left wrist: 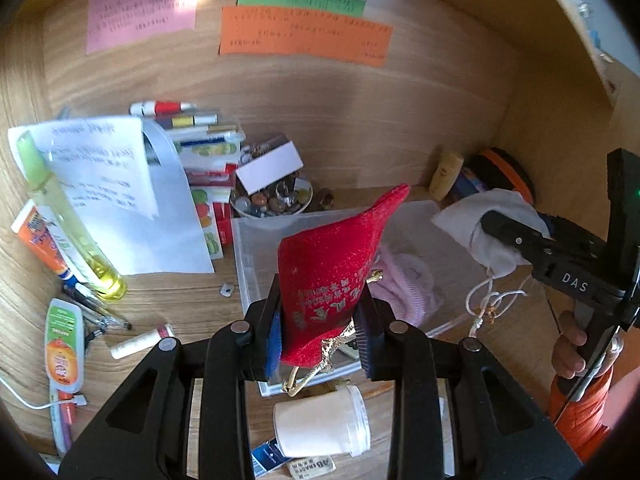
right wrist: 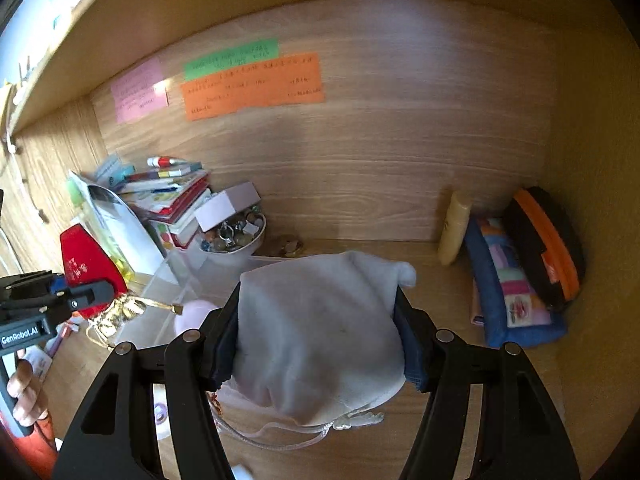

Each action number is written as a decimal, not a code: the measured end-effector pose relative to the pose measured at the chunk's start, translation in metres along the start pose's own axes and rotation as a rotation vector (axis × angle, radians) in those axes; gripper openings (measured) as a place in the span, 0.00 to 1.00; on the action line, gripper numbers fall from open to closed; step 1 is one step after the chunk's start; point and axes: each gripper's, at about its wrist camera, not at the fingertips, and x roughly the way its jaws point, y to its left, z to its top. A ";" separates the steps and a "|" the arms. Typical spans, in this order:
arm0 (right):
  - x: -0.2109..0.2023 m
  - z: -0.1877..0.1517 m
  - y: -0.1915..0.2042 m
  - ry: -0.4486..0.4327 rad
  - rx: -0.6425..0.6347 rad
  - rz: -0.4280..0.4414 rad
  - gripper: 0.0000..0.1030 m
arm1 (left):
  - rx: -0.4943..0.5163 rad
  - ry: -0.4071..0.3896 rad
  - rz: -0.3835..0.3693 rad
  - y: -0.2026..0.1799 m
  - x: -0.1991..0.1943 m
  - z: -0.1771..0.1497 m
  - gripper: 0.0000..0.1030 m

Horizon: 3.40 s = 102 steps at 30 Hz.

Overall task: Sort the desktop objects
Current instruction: 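Carry the red pouch and white cloth bag over the box and release them, then withdraw both grippers from the box toward the desk, then grasp the green pump bottle with the left gripper while the right grasps the teal tube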

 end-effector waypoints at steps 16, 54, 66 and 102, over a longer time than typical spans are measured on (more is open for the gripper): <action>0.082 -0.022 -0.002 0.158 -0.030 0.004 0.60 | -0.012 0.137 -0.016 0.012 0.073 -0.002 0.29; 0.026 -0.024 0.019 0.069 -0.105 -0.071 0.85 | 0.084 0.037 0.067 -0.018 0.021 -0.014 0.69; -0.040 -0.070 0.048 0.020 -0.159 -0.048 0.89 | 0.092 -0.002 0.084 -0.023 -0.036 -0.056 0.81; -0.048 -0.174 0.030 0.187 -0.012 -0.010 0.91 | 0.193 0.250 -0.067 -0.097 -0.019 -0.204 0.53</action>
